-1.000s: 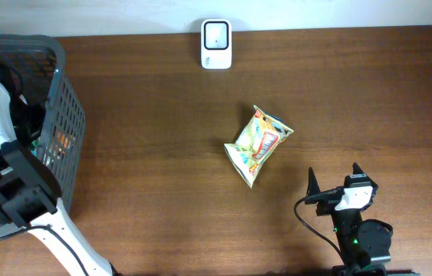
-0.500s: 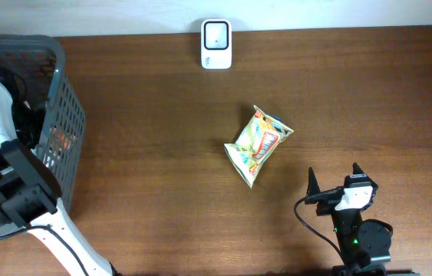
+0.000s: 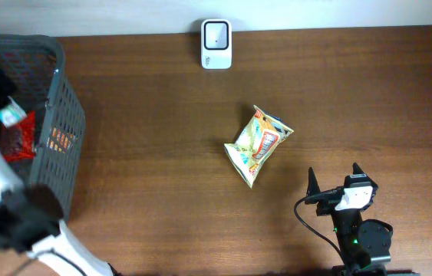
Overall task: Scan the item barcode
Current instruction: 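Reach the left gripper into the basket and grasp the small green box, then carry the green box beside the yellow bag and release it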
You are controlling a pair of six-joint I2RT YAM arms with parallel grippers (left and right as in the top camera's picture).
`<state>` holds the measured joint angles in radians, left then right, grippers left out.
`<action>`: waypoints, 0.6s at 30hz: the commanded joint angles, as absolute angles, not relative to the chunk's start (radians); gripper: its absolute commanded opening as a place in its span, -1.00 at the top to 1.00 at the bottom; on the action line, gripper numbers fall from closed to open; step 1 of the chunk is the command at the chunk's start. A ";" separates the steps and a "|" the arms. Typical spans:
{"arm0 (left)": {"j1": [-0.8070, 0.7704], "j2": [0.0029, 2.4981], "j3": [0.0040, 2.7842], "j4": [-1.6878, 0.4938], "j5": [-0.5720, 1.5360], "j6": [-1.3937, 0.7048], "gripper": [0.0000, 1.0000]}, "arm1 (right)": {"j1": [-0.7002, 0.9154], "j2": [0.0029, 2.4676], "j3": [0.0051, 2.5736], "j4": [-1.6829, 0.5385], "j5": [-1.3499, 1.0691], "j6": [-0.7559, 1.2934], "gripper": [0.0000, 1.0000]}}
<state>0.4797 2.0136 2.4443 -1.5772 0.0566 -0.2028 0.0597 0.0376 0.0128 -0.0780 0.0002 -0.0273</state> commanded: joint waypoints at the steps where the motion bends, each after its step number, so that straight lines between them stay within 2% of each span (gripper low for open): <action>1: 0.469 1.818 2.476 -1.554 0.303 -0.211 1.00 | 0.066 0.033 0.006 -0.082 0.009 -0.026 -0.97; 4: 0.406 1.734 2.476 -1.557 0.402 -0.209 1.00 | 0.066 0.033 0.006 -0.082 0.009 -0.026 -0.97; 9: 0.163 1.706 2.470 -1.594 0.410 -0.150 1.00 | 0.066 0.033 0.006 -0.082 0.009 -0.026 -0.97; 14: -0.180 1.738 2.321 -1.547 0.331 -0.139 1.00 | 0.066 0.033 0.006 -0.082 0.009 -0.026 -0.97; 18: -0.352 1.769 2.168 -1.438 0.182 -0.141 1.00 | 0.066 0.033 0.006 -0.082 0.009 -0.026 -0.97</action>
<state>-0.2340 1.7370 2.2787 -1.4952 0.3222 -0.1604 0.0601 0.0376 0.0128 -0.0780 0.0002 -0.0265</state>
